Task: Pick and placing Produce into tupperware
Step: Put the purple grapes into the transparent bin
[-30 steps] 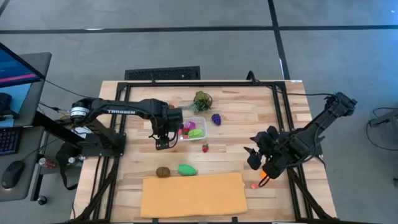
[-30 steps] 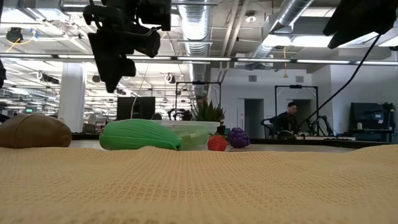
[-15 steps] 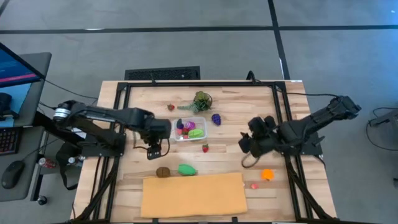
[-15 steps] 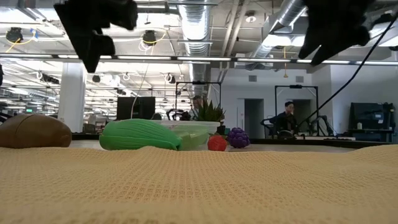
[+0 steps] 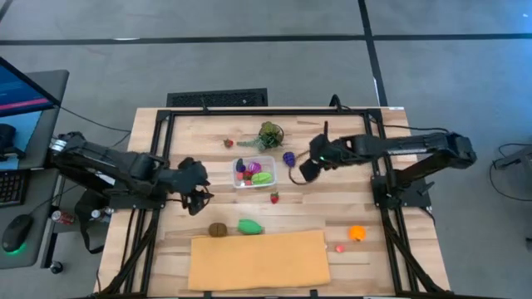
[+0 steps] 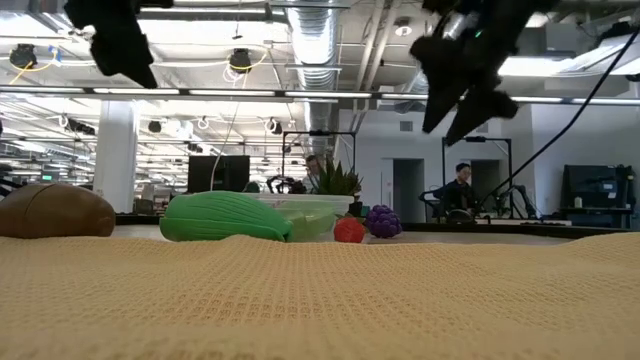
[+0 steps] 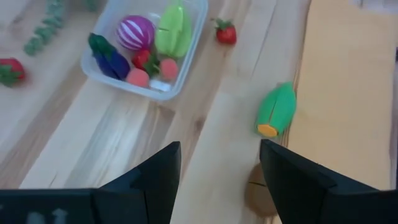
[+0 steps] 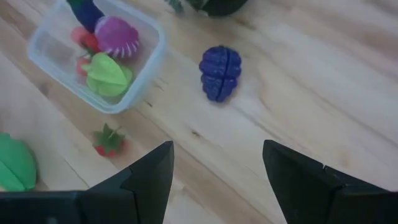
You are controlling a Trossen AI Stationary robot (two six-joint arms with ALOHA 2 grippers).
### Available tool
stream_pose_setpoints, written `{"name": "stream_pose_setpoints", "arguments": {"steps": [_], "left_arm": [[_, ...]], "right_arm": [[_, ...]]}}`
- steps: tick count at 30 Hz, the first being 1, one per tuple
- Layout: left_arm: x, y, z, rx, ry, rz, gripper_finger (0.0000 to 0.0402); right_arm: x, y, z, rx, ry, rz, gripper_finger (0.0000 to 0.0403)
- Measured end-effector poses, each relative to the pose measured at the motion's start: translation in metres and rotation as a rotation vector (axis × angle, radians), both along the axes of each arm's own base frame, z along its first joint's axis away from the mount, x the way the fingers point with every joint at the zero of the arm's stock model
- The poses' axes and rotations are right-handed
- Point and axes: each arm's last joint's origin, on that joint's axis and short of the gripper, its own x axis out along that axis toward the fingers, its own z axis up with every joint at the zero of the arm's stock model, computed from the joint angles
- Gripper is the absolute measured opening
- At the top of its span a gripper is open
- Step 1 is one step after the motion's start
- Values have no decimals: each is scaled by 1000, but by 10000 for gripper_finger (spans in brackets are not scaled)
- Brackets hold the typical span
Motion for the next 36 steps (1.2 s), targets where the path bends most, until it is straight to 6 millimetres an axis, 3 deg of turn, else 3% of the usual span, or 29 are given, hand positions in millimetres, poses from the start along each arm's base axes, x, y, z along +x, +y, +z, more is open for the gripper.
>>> {"name": "stream_pose_setpoints", "arguments": {"steps": [10, 17, 32, 36], "left_arm": [[-22, -7, -20, -52, -165, 109, 209], [-22, -11, -25, -60, -201, 116, 209], [-23, -10, -24, -11, -220, 133, 209], [-23, -10, -24, -7, -220, 132, 209]], "right_arm": [[25, -31, -32, 117, 18, 19, 240], [32, -37, -34, 104, -21, 62, 241], [30, -69, -30, 105, -105, 25, 241], [34, -74, -38, 119, -99, 26, 241]]}}
